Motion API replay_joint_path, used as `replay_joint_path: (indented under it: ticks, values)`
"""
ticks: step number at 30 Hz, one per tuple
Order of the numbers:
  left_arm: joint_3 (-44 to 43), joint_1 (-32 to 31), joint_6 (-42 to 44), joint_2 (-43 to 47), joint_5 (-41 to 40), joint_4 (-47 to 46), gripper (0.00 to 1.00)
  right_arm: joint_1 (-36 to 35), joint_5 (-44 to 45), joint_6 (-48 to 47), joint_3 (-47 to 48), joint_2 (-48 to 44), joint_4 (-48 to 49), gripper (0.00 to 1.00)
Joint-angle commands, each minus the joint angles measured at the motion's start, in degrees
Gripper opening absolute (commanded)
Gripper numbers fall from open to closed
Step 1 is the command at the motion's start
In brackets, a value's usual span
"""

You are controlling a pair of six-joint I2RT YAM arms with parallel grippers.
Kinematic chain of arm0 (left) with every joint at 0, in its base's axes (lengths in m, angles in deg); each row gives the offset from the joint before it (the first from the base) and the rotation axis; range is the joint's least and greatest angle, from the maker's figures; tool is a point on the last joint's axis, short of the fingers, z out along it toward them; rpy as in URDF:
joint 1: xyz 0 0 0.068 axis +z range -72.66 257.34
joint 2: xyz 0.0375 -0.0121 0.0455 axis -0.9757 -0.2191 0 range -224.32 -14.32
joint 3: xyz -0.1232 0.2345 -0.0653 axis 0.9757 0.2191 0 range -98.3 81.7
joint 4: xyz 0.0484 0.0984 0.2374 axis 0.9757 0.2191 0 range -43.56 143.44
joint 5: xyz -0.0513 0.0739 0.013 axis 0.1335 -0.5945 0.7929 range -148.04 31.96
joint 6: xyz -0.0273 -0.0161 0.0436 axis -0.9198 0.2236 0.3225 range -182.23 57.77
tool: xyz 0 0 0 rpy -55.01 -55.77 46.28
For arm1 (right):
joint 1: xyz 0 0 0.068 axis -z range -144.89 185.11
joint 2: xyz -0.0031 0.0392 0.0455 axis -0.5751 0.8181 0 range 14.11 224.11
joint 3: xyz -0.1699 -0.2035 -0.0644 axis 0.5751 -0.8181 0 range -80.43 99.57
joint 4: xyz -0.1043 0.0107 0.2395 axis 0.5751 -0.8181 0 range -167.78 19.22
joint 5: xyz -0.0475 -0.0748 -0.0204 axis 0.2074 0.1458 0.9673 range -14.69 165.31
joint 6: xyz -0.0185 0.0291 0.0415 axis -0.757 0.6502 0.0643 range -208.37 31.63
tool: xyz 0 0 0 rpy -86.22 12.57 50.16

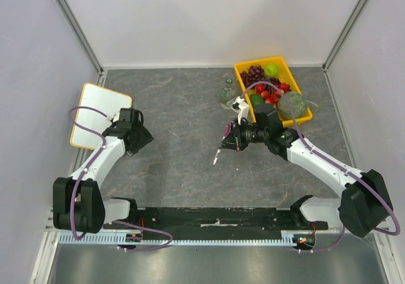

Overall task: Write a sentence on the whiteboard
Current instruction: Move the whiteboard stand to the center of the board.

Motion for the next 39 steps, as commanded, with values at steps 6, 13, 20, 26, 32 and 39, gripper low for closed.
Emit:
replay_joint_path:
  ticks: [6,13,20,26,32,39]
  values:
    - [-1.8,3.2,-5.1,-6.5,-9.3,-5.4,0.71,0.6,0.1,-3.5,-1.6,2.0,1.3,0.00]
    - [-4.2,5.4,-3.1,-12.1,-13.9,-6.2,0.70,0.8,-0.3,-3.9,-2.6,2.3,1.7,0.00]
    - [-7.3,6.3,-1.9,-16.6,-15.6,-6.4,0.68,0.8,-1.3,-3.8,-3.5,2.5,2.2,0.00]
    - [-8.3,8.7,-0.6,-19.8,-17.1,-6.5,0.54,0.9,-1.6,-3.8,-4.1,2.7,2.7,0.00]
    - [-8.7,10.5,0.6,-21.3,-17.4,-6.7,0.53,0.9,-2.0,-3.7,-4.4,3.2,3.0,0.00]
    - [-8.7,11.5,2.9,-22.1,-16.0,-7.7,0.31,0.9,-2.6,-3.2,-4.7,3.8,4.0,0.00]
